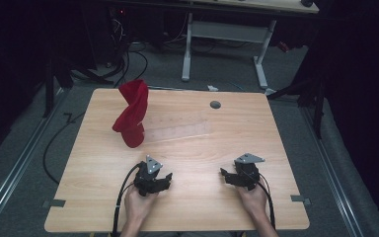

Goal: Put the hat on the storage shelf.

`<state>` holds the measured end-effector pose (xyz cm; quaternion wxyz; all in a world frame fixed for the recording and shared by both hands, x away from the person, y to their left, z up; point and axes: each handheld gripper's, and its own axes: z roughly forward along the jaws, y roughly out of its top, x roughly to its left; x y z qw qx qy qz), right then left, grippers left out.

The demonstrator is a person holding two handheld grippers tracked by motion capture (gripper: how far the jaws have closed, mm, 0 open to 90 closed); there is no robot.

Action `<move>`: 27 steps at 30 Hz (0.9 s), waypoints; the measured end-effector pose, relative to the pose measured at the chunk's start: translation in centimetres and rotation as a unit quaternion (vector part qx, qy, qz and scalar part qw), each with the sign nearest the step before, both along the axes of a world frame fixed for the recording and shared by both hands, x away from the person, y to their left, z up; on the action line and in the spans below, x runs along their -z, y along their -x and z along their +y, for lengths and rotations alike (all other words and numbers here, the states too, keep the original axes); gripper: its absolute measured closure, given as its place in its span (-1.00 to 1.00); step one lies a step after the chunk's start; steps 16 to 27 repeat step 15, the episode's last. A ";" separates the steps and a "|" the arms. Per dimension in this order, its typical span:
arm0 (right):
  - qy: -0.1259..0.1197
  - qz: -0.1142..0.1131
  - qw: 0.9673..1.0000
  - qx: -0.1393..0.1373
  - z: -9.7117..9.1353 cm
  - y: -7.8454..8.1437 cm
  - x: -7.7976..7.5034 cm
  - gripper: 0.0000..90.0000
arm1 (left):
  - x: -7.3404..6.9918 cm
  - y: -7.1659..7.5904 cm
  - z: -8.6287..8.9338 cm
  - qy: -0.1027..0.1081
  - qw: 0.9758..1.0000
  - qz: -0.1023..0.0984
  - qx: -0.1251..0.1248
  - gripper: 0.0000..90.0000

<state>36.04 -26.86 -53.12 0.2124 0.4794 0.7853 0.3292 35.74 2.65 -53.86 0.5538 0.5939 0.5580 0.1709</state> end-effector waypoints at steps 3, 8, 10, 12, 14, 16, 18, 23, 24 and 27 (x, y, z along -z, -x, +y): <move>0.000 0.000 1.000 0.000 0.0 0.0 0.0 -0.29 | 0.6 0.0 -0.2 -0.012 1.000 0.002 -0.001 -0.24; 0.000 0.000 1.000 0.000 0.0 0.0 0.0 -0.29 | 0.7 0.0 -0.2 -0.010 1.000 -0.003 0.001 -0.26; 0.000 0.000 1.000 0.000 0.0 0.0 0.0 -0.29 | 0.7 0.1 -0.2 -0.010 1.000 -0.001 0.005 -0.28; 0.000 0.000 1.000 -0.001 0.0 0.0 0.0 -0.29 | 0.7 0.1 -0.2 -0.010 1.000 -0.002 0.008 -0.33; 0.001 0.000 1.000 -0.001 0.0 0.0 0.0 -0.29 | 0.7 0.1 -0.3 -0.010 1.000 -0.001 0.010 -0.36; 0.001 0.000 1.000 -0.001 0.0 0.0 0.0 -0.29 | 0.7 0.1 -0.3 -0.010 1.000 0.000 0.011 -0.37; 0.001 0.000 1.000 -0.001 0.0 0.0 0.0 -0.29 | 0.7 0.1 -0.3 -0.010 1.000 0.000 0.011 -0.37; 0.001 0.000 1.000 -0.001 0.0 0.0 0.0 -0.29 | 0.7 0.1 -0.3 -0.010 1.000 0.000 0.011 -0.37; 0.001 0.000 1.000 -0.001 0.0 0.0 0.0 -0.29 | 0.7 0.1 -0.3 -0.010 1.000 0.000 0.011 -0.37; 0.001 0.000 1.000 -0.001 0.0 0.0 0.0 -0.29 | 0.7 0.1 -0.3 -0.010 1.000 0.000 0.011 -0.37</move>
